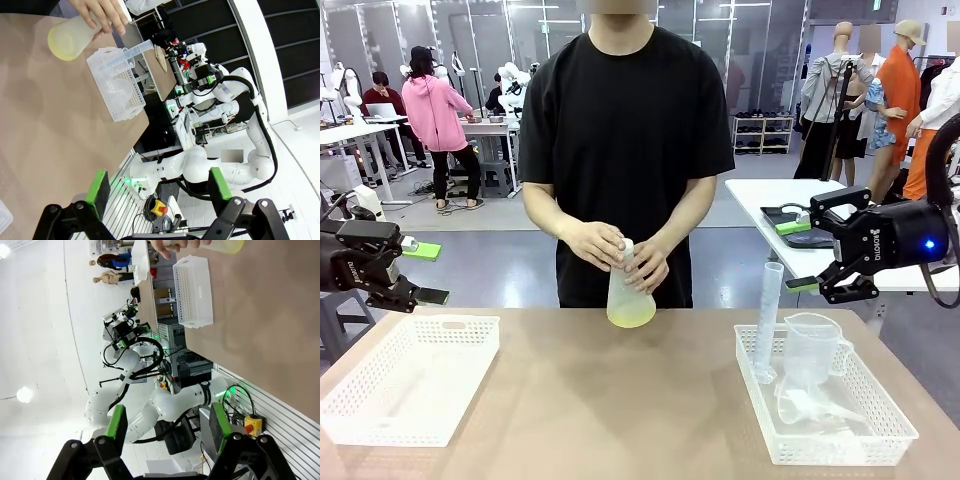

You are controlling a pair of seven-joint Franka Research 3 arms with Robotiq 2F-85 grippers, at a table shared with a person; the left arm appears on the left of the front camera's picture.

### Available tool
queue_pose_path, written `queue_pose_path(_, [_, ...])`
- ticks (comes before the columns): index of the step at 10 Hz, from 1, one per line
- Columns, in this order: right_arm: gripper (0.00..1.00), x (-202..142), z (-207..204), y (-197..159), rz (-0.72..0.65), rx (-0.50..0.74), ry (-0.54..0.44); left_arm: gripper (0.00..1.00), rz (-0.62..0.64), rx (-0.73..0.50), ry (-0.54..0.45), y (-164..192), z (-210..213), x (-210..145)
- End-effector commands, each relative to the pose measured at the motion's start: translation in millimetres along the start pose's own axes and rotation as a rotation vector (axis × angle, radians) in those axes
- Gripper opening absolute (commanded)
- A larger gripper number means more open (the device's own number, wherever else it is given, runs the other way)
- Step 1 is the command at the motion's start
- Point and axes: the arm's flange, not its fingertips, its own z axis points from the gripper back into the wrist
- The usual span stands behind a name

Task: Prepare the solutions needed for the experiment.
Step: When the human places the Big flask in the center of the table, pick up the Big flask and place it in the left Organizing basket.

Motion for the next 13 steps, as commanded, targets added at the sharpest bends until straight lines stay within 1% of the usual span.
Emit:
queue_pose_path(1, [0.83,-1.1,-0.2,2.2,0.003,0.007,0.001,1.00,-0.007,-0.028,-0.016,-0.9,-1.8,2.0])
queue_pose_path(13, [0.83,-1.1,-0.2,2.2,0.003,0.007,0.001,1.00,-0.007,-0.028,-0.016,-0.9,-1.8,2.0])
